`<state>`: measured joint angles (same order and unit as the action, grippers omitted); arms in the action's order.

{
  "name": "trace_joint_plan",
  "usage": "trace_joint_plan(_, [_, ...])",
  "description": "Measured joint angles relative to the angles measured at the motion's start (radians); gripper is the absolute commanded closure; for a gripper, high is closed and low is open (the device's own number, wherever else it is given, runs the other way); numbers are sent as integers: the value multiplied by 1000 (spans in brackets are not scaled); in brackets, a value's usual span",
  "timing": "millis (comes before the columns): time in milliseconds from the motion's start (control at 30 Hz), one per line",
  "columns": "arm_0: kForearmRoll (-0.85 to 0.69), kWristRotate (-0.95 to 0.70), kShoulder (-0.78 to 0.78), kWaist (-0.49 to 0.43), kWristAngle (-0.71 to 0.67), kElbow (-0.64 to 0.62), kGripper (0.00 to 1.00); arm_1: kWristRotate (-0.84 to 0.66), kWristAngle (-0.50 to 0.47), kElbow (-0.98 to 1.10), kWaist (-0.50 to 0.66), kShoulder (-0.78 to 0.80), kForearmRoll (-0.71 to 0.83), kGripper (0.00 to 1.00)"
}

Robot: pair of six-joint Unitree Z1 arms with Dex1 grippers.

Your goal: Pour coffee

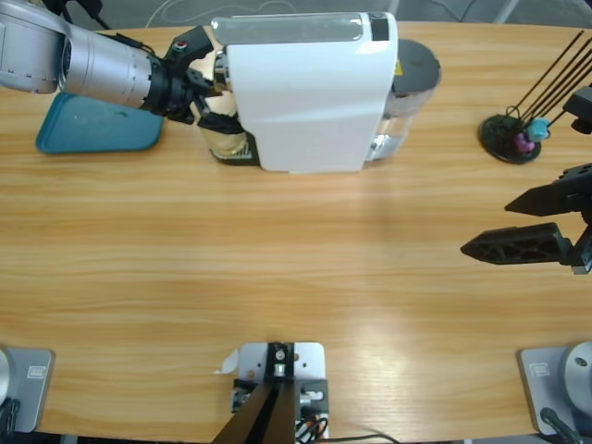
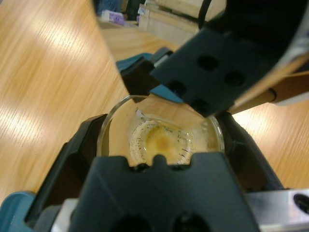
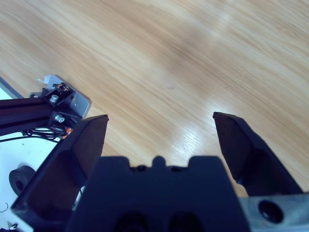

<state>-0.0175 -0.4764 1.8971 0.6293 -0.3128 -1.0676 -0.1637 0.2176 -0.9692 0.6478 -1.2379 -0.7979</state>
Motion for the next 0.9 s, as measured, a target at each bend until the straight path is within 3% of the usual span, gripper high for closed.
trace_joint_plan(267, [5,0,-8,0,-1,17,1000,0,3,19,0,0,12,36])
trace_joint_plan(300, [6,0,-8,0,-1,17,838,0,4,23,0,0,13,36])
trace_joint_plan(333, [8,0,-8,0,-1,17,420,-1,6,27,0,1,15,36])
trace_joint_plan(367, [11,0,-8,0,-1,18,305,-2,7,29,0,1,16,36])
trace_joint_plan(433, [18,1,-8,1,-1,21,243,-3,8,30,0,2,19,36])
trace_joint_plan(567, [26,3,-8,1,-1,24,250,-4,10,30,0,2,24,36])
trace_joint_plan(633, [27,8,-8,1,-1,24,41,-4,11,32,0,2,28,36])
trace_joint_plan(667, [27,15,-8,2,-1,24,20,-4,12,33,0,2,31,36])
trace_joint_plan(900, [62,27,-8,3,-1,37,0,-7,15,42,0,2,45,36])
